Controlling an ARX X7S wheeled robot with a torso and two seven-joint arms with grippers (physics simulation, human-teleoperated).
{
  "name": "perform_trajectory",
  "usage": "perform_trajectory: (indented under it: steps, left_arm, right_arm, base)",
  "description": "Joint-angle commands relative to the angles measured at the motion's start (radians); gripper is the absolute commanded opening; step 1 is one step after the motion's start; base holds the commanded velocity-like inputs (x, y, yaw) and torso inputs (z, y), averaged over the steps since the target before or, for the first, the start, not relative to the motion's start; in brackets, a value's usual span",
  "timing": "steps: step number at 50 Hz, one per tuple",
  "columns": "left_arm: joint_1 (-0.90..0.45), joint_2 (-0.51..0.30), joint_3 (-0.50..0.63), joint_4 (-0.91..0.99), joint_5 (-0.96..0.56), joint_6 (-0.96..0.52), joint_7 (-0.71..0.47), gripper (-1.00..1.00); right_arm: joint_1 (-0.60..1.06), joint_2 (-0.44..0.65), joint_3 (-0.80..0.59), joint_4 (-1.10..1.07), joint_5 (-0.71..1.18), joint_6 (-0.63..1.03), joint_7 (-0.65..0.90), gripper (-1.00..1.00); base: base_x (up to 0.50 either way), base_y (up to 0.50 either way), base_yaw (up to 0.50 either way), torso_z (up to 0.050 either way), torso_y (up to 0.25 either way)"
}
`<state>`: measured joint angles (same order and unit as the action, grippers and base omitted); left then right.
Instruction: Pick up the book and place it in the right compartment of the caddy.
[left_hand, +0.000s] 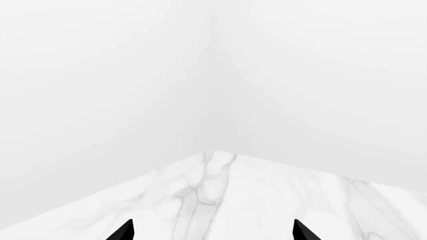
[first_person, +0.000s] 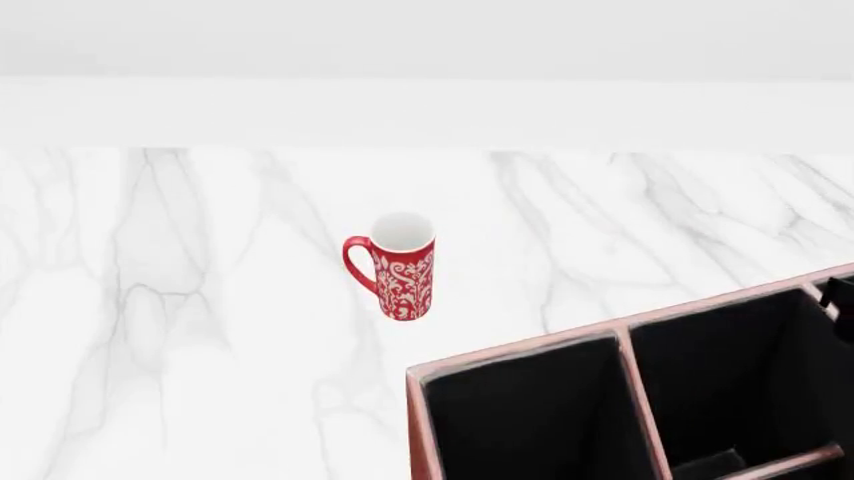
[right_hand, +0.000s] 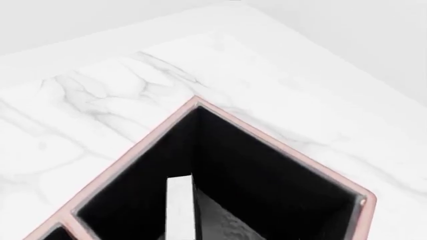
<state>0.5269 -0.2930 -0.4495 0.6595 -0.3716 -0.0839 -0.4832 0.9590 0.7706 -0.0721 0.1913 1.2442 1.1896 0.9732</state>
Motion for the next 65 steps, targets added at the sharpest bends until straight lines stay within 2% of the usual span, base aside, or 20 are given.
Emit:
perform_trajectory:
  steps: [1, 15, 19, 20, 22, 23, 25, 26, 28, 29, 31, 36, 44, 53, 65]
  left_arm:
    - [-0.001, 0.007, -0.007, -0.009, 0.016, 0.006, 0.009, 1.00]
    - [-0.017, -0.014, 0.002, 0.012, 0.009, -0.035, -0.002, 1.00]
    - [-0.061, -0.058, 0.007, 0.049, -0.079, -0.110, 0.009, 1.00]
    - [-0.092, -0.090, 0.023, 0.074, -0.065, -0.177, -0.024, 1.00]
    - [-0.128, -0.116, 0.040, 0.086, -0.091, -0.223, -0.026, 1.00]
    - [-0.188, -0.157, 0.083, 0.095, -0.098, -0.303, -0.042, 1.00]
    - [-0.269, -0.189, 0.134, 0.088, -0.114, -0.370, -0.048, 1.00]
    - [-0.358, -0.211, 0.194, 0.070, -0.134, -0.420, -0.036, 1.00]
    - [-0.438, -0.225, 0.244, 0.050, -0.151, -0.466, -0.030, 1.00]
    - [-0.536, -0.232, 0.309, 0.026, -0.164, -0.508, -0.012, 1.00]
    - [-0.636, -0.233, 0.374, -0.002, -0.173, -0.553, 0.003, 1.00]
    - [-0.915, -0.194, 0.559, -0.129, -0.156, -0.645, 0.053, 1.00]
    - [-1.152, -0.101, 0.737, -0.321, -0.105, -0.626, 0.157, 1.00]
    - [-1.245, -0.044, 0.792, -0.409, -0.092, -0.585, 0.211, 1.00]
    - [-1.319, -0.027, 0.825, -0.412, -0.086, -0.609, 0.218, 1.00]
  right_arm:
    - [0.007, -0.011, 0.007, 0.005, -0.013, 0.000, -0.019, 1.00]
    - [0.015, -0.009, -0.016, -0.053, -0.034, -0.029, -0.054, 1.00]
    - [0.038, -0.016, -0.031, -0.122, -0.056, -0.060, -0.064, 1.00]
    - [0.045, -0.023, -0.042, -0.150, -0.064, -0.069, -0.067, 1.00]
    - [0.038, -0.031, -0.053, -0.183, -0.081, -0.103, -0.098, 1.00]
    - [0.027, -0.044, -0.066, -0.223, -0.102, -0.140, -0.122, 1.00]
    - [0.006, -0.067, -0.068, -0.253, -0.103, -0.181, -0.159, 1.00]
    - [-0.016, -0.090, -0.093, -0.280, -0.131, -0.224, -0.194, 1.00]
    - [-0.026, -0.116, -0.117, -0.277, -0.147, -0.242, -0.213, 1.00]
    - [-0.040, -0.144, -0.154, -0.285, -0.178, -0.271, -0.241, 1.00]
    - [-0.053, -0.169, -0.181, -0.298, -0.212, -0.306, -0.258, 1.00]
    - [-0.084, -0.238, -0.280, -0.327, -0.327, -0.380, -0.254, 1.00]
    - [-0.115, -0.299, -0.365, -0.326, -0.428, -0.471, -0.279, 1.00]
    - [-0.145, -0.331, -0.398, -0.385, -0.427, -0.489, -0.281, 1.00]
    - [-0.147, -0.347, -0.435, -0.431, -0.454, -0.496, -0.269, 1.00]
  base:
    - [0.00, 0.00, 0.00, 0.000, 0.000]
    - [0.00, 0.00, 0.00, 0.000, 0.000]
    - [0.00, 0.00, 0.00, 0.000, 0.000]
    - [0.00, 0.00, 0.00, 0.000, 0.000]
    - [0.00, 0.00, 0.00, 0.000, 0.000]
    - [0.00, 0.00, 0.00, 0.000, 0.000]
    - [0.00, 0.00, 0.00, 0.000, 0.000]
    - [0.00, 0.00, 0.00, 0.000, 0.000]
    - [0.00, 0.00, 0.00, 0.000, 0.000]
    - [0.00, 0.00, 0.00, 0.000, 0.000]
    - [0.00, 0.00, 0.00, 0.000, 0.000]
    - [0.00, 0.00, 0.00, 0.000, 0.000]
    - [0.00, 0.00, 0.00, 0.000, 0.000]
    - [0.00, 0.00, 0.00, 0.000, 0.000]
    - [0.00, 0.00, 0.00, 0.000, 0.000]
